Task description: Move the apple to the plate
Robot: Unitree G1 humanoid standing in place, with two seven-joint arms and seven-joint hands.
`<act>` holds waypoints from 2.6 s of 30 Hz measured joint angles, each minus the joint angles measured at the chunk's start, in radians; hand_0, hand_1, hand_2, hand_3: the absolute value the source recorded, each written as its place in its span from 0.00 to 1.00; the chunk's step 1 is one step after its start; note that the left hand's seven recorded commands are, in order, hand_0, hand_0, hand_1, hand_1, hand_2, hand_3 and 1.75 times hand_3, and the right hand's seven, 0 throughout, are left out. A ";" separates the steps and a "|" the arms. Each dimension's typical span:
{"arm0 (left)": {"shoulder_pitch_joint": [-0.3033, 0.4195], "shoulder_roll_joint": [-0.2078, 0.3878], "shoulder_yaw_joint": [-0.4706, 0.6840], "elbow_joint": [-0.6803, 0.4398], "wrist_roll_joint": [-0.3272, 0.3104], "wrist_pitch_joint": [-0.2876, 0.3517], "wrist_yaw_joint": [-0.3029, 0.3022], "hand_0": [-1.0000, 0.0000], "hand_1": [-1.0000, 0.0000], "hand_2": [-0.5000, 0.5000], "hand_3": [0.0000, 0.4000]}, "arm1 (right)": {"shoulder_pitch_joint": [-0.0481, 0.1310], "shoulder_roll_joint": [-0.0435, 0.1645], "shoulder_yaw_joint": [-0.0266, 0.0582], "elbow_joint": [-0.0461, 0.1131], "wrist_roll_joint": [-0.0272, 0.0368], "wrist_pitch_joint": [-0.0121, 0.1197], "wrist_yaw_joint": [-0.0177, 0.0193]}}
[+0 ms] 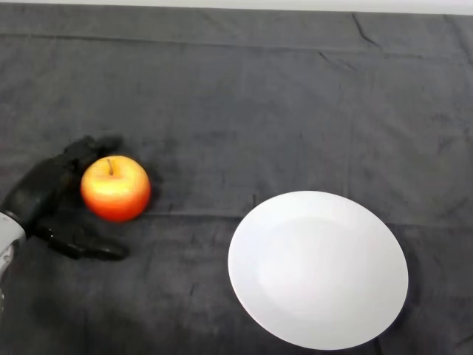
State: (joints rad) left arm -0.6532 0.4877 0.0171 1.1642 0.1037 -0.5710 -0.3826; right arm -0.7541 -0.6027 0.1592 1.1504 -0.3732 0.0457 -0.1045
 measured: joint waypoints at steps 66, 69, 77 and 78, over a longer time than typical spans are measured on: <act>-0.070 -0.310 -0.624 -0.318 0.104 -0.076 0.303 0.00 0.00 0.50 1.00 | 0.000 -0.003 -0.0009 -0.011 0.0000 0.001 0.0000; -0.071 -0.310 -0.637 -0.316 0.098 -0.075 0.303 0.00 0.00 0.50 1.00 | 0.000 -0.003 -0.0008 -0.011 0.0000 0.001 0.0000; -0.109 -0.308 -0.687 -0.275 0.098 -0.083 0.301 0.90 1.00 0.45 0.10 | 0.000 -0.003 -0.0006 -0.010 0.0000 0.001 0.0000; -0.110 -0.308 -0.699 -0.274 0.098 -0.085 0.300 1.00 1.00 0.50 0.00 | 0.000 -0.003 -0.0006 -0.010 0.0000 0.001 0.0000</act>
State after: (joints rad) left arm -0.7632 0.1792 -0.6817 0.8901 0.2020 -0.6560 -0.0830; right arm -0.7542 -0.6056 0.1587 1.1400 -0.3732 0.0466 -0.1045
